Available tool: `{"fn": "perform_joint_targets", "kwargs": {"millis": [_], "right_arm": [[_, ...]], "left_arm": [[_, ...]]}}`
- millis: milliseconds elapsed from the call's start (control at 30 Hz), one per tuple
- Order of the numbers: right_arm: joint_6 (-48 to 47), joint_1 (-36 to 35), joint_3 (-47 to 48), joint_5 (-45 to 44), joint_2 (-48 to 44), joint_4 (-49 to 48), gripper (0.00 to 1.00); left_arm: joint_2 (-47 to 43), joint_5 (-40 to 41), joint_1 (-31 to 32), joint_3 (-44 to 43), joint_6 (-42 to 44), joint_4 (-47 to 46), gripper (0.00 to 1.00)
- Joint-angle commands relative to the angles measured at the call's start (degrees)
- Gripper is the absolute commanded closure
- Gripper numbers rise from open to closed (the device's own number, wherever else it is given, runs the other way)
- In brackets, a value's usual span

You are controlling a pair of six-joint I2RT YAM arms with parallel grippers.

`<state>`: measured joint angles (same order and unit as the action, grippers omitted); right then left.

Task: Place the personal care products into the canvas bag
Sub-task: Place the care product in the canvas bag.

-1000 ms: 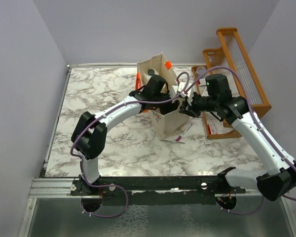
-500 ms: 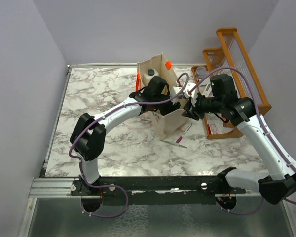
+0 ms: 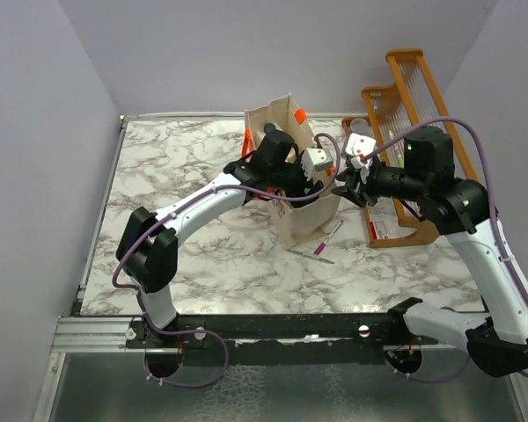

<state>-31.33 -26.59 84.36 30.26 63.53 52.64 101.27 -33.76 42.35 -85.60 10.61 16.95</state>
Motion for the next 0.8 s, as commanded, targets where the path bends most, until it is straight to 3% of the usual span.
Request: {"fn": "perform_joint_targets", "kwargs": {"millis": [0,300,467,767], "right_arm": [[2.6,1.2,2.7,-1.4,-1.1,-1.2,0.66],[6.7,6.5,2.1,-1.3,-3.2,-3.1,0.66],[15.5,12.1,2.9,-0.7,-2.1,-7.1,0.62],[23.2,15.5,5.2,-22.0,3.5,-15.1,0.48]], "left_arm": [[-3.6,0.9,0.5,-1.8,0.9,-0.8,0.29],[-7.1,2.7,-0.3,-2.6,0.1,-2.0,0.27],[-10.9,9.8,-1.1,-4.0,0.9,-4.4,0.27],[-16.8,31.3,-8.9,-4.4,-5.1,-6.2,0.27]]}}
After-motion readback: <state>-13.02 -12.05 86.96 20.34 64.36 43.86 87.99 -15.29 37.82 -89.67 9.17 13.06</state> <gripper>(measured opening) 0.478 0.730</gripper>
